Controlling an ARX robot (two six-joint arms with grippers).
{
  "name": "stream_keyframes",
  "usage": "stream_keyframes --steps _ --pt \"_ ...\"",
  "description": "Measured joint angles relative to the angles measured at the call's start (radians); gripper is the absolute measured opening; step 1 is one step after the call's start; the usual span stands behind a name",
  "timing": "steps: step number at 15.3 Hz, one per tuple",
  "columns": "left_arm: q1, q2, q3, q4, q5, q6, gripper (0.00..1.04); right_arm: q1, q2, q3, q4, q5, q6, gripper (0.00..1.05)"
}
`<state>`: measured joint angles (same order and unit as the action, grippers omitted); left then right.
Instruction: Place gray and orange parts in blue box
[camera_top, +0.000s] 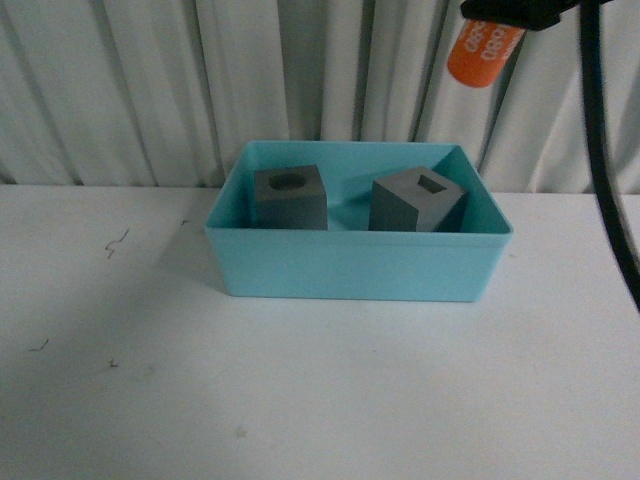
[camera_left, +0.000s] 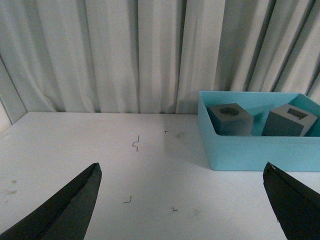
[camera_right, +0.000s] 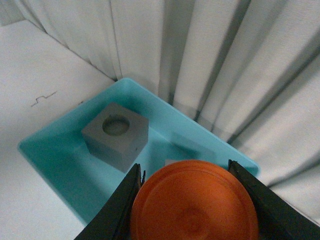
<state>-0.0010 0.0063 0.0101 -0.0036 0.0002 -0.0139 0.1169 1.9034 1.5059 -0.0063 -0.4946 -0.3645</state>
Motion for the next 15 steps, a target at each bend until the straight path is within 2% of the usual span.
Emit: stream_keyframes --steps 6,9,15 --pt "0.0 0.0 0.0 0.0 0.0 0.0 0.98 0.105 0.352 0.32 -0.014 0.103 0.163 0.47" --pt "0.0 0.0 0.0 0.0 0.0 0.0 0.98 0.106 0.454 0.376 -0.011 0.128 0.248 0.47" --pt "0.0 0.0 0.0 0.0 0.0 0.0 0.98 0.146 0.54 0.451 -0.031 0.138 0.297 0.47"
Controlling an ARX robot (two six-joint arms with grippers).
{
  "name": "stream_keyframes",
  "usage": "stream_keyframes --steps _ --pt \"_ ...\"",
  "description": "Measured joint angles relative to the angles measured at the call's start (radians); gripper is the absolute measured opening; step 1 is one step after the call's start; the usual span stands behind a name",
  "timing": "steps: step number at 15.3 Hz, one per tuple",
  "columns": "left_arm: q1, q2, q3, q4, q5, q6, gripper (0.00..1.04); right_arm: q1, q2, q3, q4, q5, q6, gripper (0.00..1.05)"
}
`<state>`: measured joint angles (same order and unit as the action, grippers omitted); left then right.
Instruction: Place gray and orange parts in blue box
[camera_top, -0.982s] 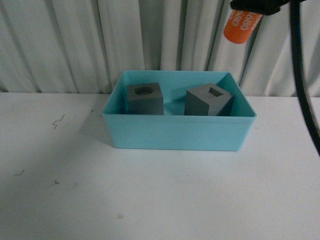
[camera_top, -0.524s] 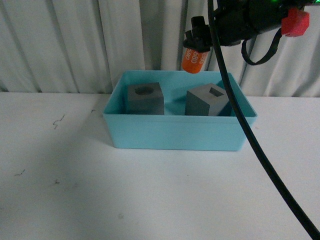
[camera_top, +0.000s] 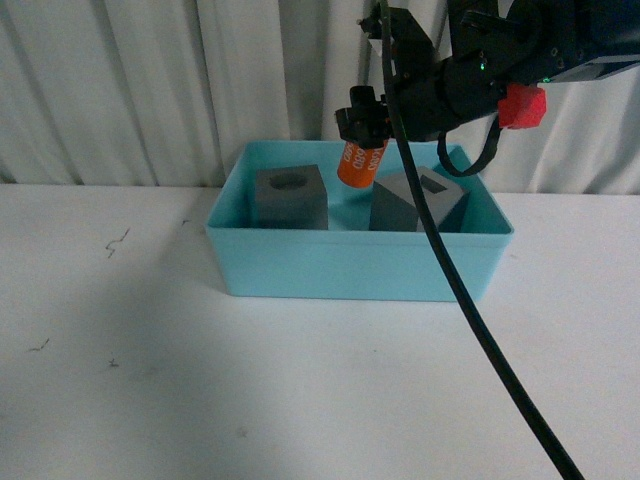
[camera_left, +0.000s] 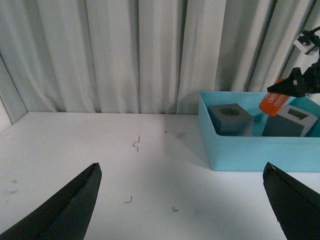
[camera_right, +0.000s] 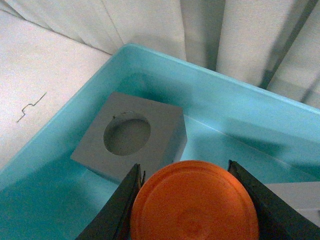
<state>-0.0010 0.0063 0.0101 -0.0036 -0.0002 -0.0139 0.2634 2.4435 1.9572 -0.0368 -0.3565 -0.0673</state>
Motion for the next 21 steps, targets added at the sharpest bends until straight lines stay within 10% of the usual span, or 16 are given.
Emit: stream_keyframes --steps 14,18,21 --pt "0.0 0.0 0.0 0.0 0.0 0.0 0.98 0.012 0.103 0.042 -0.059 0.044 0.007 0.47" --pt "0.0 0.0 0.0 0.0 0.0 0.0 0.98 0.018 0.085 0.016 -0.029 0.042 -0.013 0.98" --pt "0.0 0.0 0.0 0.0 0.0 0.0 0.98 0.014 -0.054 -0.145 0.074 0.042 -0.055 0.98"
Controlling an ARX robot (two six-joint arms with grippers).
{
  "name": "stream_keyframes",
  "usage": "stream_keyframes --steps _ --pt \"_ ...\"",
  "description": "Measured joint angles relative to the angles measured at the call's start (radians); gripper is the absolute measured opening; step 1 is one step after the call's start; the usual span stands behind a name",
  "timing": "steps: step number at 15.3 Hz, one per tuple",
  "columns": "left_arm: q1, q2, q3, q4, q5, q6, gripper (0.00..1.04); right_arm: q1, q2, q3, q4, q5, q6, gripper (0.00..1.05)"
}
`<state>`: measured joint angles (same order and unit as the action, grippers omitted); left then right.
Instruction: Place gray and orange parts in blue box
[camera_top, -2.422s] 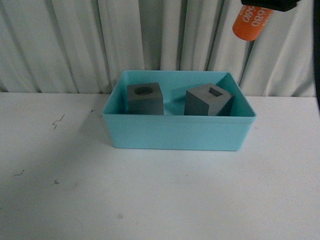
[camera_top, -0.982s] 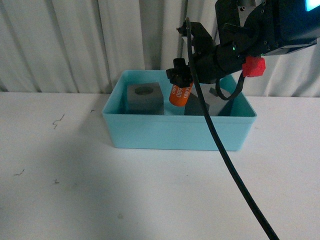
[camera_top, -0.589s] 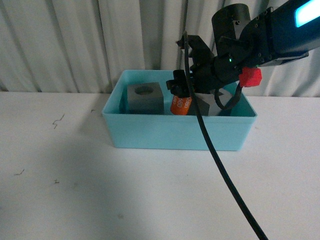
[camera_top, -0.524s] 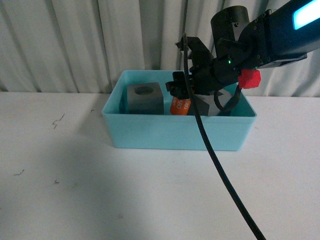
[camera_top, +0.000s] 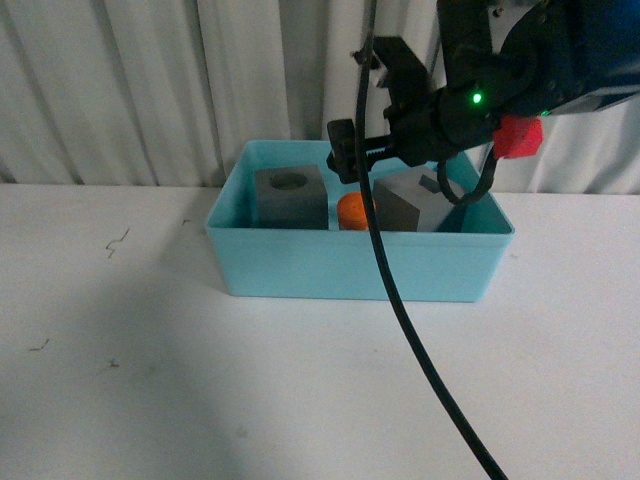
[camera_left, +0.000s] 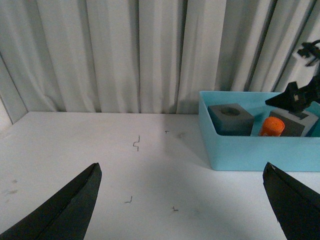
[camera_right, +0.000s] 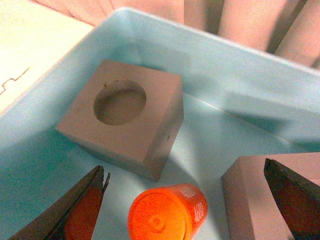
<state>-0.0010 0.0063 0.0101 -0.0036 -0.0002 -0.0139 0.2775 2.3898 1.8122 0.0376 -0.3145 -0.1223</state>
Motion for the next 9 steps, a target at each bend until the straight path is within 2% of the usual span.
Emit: stream_keyframes --steps 3,7,9 --pt "0.0 0.0 0.0 0.0 0.0 0.0 0.98 -0.026 -0.221 -0.23 0.12 0.005 -0.061 0.98" --pt "0.0 0.0 0.0 0.0 0.0 0.0 0.98 -0.047 -0.344 -0.372 0.193 0.025 -0.091 0.98" --pt "0.0 0.0 0.0 0.0 0.0 0.0 0.98 -0.092 -0.61 -0.7 0.314 0.093 -0.107 0.98"
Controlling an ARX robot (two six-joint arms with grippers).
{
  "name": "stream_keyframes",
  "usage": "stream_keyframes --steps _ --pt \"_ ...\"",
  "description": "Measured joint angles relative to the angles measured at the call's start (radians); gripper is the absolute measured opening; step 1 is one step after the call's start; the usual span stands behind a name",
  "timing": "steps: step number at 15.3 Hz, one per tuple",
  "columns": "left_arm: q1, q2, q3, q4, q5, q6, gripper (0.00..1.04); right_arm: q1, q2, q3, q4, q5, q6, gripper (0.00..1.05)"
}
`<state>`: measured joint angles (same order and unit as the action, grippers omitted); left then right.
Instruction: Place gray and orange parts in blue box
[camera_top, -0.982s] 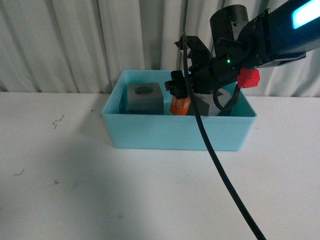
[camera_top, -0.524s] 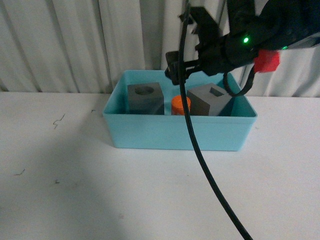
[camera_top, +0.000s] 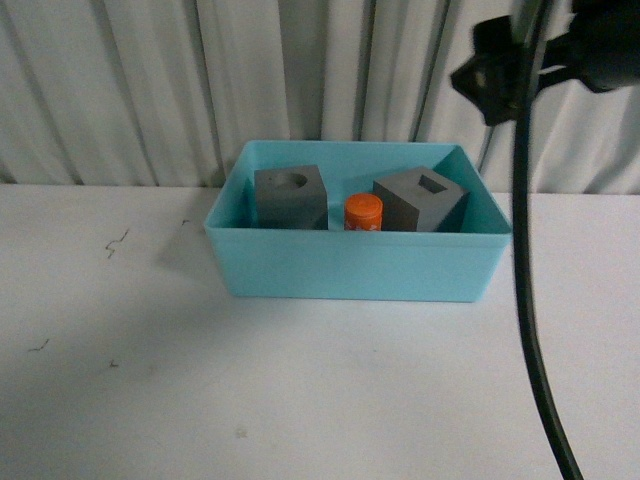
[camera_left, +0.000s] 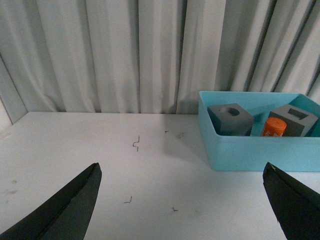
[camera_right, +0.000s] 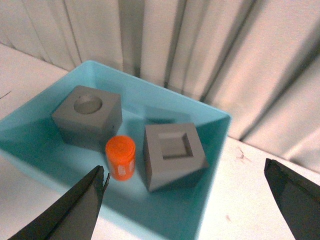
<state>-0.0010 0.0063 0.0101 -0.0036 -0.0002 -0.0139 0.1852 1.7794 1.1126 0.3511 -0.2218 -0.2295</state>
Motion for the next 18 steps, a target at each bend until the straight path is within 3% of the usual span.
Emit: stream_keyframes --steps 2,5,7,8,9,10,14,15,16,18 --pt "0.0 0.0 0.0 0.0 0.0 0.0 0.98 -0.007 -0.324 -0.359 0.029 0.106 0.035 0.98" --pt "0.0 0.0 0.0 0.0 0.0 0.0 0.98 -0.005 -0.717 -0.783 -0.092 0.294 0.141 0.98" --pt "0.0 0.0 0.0 0.0 0.0 0.0 0.98 -0.007 -0.717 -0.8 -0.014 0.315 0.173 0.97" --pt "0.0 0.0 0.0 0.0 0.001 0.0 0.98 -0.005 -0.662 -0.871 0.301 0.37 0.194 0.85" --pt "0.0 0.0 0.0 -0.001 -0.003 0.0 0.98 -0.026 -0.653 -0.977 0.502 0.372 0.206 0.72" --pt "0.0 0.0 0.0 0.0 0.0 0.0 0.98 -0.047 -0.666 -1.036 0.606 0.362 0.212 0.59" --pt "0.0 0.0 0.0 0.0 0.0 0.0 0.98 -0.107 -0.907 -1.079 0.463 0.297 0.215 0.08" --pt "0.0 0.0 0.0 0.0 0.0 0.0 0.98 -0.169 -0.959 -1.088 0.422 0.237 0.216 0.02" --pt "0.0 0.0 0.0 0.0 0.0 0.0 0.98 -0.193 -1.02 -1.093 0.377 0.238 0.219 0.02" --pt "0.0 0.0 0.0 0.0 0.0 0.0 0.98 -0.185 -1.123 -1.1 0.283 0.222 0.219 0.02"
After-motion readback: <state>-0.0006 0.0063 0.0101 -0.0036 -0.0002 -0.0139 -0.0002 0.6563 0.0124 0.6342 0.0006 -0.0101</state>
